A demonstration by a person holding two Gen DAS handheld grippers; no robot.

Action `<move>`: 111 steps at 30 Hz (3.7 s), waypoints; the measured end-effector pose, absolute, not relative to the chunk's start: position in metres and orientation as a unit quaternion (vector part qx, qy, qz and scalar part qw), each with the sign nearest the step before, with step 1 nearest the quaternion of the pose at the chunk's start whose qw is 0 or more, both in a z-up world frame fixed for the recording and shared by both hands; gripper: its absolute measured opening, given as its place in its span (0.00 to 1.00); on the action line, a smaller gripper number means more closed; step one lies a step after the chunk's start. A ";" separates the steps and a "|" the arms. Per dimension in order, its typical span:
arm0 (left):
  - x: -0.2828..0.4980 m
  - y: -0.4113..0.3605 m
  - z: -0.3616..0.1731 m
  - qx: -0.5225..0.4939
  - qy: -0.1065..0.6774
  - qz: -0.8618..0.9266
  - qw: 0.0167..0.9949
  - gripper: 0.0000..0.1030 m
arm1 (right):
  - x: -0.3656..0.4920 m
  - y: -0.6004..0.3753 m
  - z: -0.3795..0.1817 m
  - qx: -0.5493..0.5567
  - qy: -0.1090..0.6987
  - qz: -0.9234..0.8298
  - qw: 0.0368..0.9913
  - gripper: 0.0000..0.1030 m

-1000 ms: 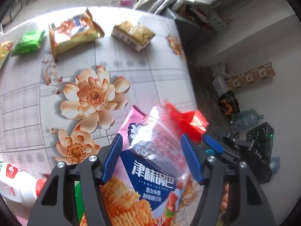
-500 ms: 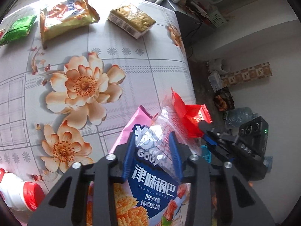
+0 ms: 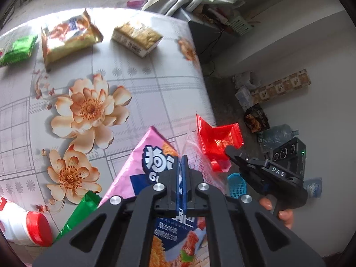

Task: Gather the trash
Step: 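Grasp the clear plastic bag with the left tool while the right tool grasps the red wrapper, then carry the clear bag and red wrapper over the blue wastebasket, then open both tools to drop the bag and wrapper into the basket, then move both open tools back over the table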

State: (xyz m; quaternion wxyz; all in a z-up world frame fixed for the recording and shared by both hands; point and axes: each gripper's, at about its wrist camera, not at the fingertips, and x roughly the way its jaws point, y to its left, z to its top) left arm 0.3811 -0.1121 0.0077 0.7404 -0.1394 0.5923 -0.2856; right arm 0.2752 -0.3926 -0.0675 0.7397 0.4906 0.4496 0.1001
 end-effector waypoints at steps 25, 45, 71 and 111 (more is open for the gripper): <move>0.250 -0.166 0.112 -0.110 0.494 -0.429 0.748 0.00 | 0.067 -0.494 -0.045 0.604 0.324 0.066 0.726 0.01; 0.142 -0.461 -0.005 0.042 0.586 -0.499 0.638 0.00 | -0.153 -0.623 -0.187 0.691 0.230 -0.246 0.640 0.02; 0.142 -0.522 -0.101 0.074 0.644 -0.407 0.643 0.49 | -0.172 -0.661 -0.275 0.703 0.249 -0.321 0.584 0.55; 0.022 0.055 0.056 -0.116 0.340 -0.141 0.923 0.91 | 0.017 -0.311 -0.007 0.282 0.440 0.112 0.845 0.76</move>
